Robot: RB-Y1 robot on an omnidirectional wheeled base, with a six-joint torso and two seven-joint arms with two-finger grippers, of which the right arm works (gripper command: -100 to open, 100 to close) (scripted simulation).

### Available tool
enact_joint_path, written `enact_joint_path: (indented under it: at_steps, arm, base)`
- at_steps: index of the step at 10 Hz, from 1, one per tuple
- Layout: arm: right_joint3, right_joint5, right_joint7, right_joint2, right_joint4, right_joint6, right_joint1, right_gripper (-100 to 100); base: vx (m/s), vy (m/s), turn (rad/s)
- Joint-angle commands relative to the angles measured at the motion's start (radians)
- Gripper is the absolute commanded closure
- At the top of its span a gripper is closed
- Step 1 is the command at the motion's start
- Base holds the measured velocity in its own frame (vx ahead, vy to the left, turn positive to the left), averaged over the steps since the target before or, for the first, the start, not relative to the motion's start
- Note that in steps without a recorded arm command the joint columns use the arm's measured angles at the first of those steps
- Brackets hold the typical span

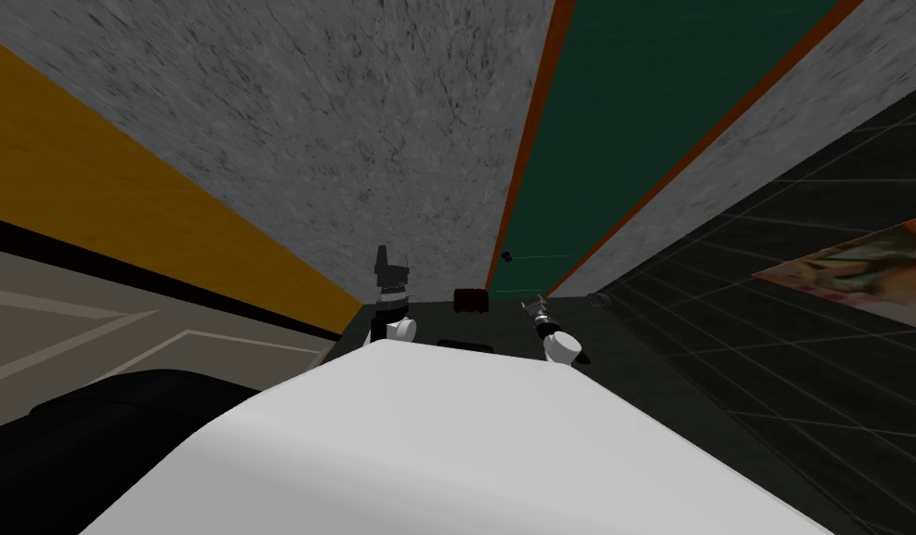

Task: Pull the door open

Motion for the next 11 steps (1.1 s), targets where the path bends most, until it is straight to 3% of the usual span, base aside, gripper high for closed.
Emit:
enact_joint_path:
  at_steps: [1, 2, 3, 6, 7, 9, 10, 11]
  arm:
    - [-0.011, -0.050, 0.029, 0.002, 0.032, 0.026, -0.011, -100]
    - [-0.018, -0.088, 0.048, 0.004, 0.056, 0.046, -0.018, -100]
    - [-0.018, -0.101, 0.048, 0.004, 0.056, 0.046, -0.018, -100]
    - [-0.033, -0.182, 0.085, 0.007, 0.105, 0.088, -0.034, -100]
    - [-0.033, -0.193, 0.085, 0.007, 0.105, 0.088, -0.034, -100]
    - [-0.047, -0.261, 0.121, 0.011, 0.153, 0.128, -0.050, -100]
    - [-0.047, -0.279, 0.121, 0.011, 0.153, 0.128, -0.050, -100]
    - [-0.054, -0.315, 0.139, 0.014, 0.176, 0.147, -0.057, -100]
  base:
    - [0.027, -0.042, 0.071]
    - [0.054, -0.052, 0.150]
    - [0.044, -0.043, 0.049]
    - [0.036, -0.045, 0.064]
    - [0.032, -0.032, 0.043]
    - [0.049, -0.052, 0.100]
    - [0.044, -0.050, 0.052]
    - [0.044, -0.047, 0.078]
